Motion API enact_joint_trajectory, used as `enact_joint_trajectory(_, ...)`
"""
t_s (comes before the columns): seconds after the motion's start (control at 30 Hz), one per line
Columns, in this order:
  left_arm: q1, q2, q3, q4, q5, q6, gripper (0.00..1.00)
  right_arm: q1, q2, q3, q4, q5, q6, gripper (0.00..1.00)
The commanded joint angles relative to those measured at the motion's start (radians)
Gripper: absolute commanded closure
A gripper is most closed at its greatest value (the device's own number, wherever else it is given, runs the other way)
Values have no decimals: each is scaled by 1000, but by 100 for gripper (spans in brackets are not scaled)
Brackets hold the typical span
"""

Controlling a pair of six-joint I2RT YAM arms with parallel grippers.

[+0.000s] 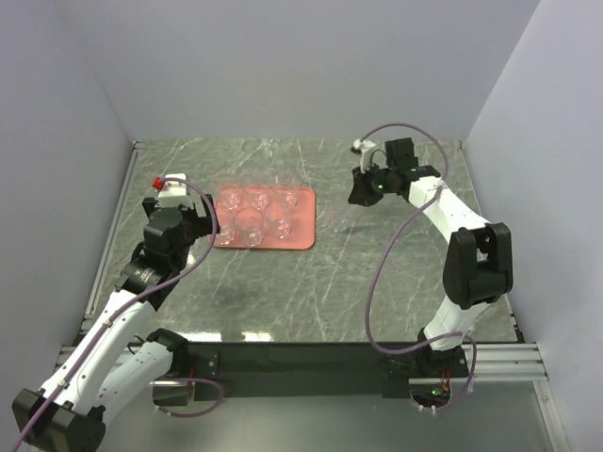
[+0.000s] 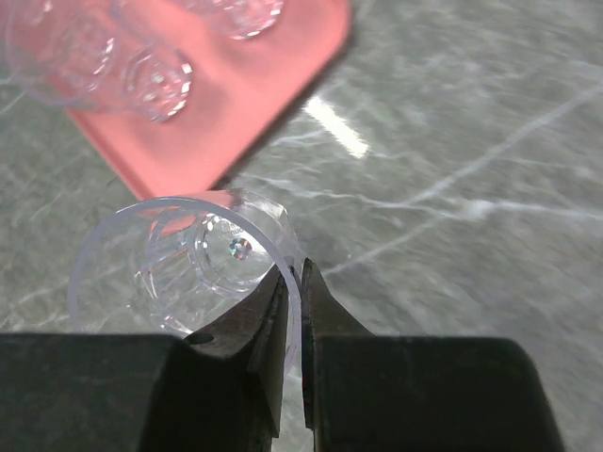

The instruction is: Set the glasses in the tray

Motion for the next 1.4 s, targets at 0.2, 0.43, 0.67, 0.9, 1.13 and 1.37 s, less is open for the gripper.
enact_joint_trajectory(0.2, 5, -9, 3, 36, 9, 4, 1, 154, -12, 8, 36, -4, -73, 100)
enact_joint_trajectory(0.43, 5, -4, 3, 38, 16, 4, 1, 219, 57, 71, 20, 34, -69, 100)
enact_joint_trajectory(0.67, 5, 0, 5, 39, 21, 4, 1, 262, 114, 115, 13, 43, -61, 100)
enact_joint_trajectory(0.9, 5, 7, 5, 39, 23, 4, 1, 303, 146, 138, 13, 62, -55, 100)
enact_joint_trajectory(1.13, 5, 7, 6, 39, 23, 4, 1, 320, 171, 156, 25, 86, -42, 100)
enact_joint_trajectory(1.37, 5, 8, 5, 39, 23, 6, 1, 346, 191, 160, 39, 129, -32, 100)
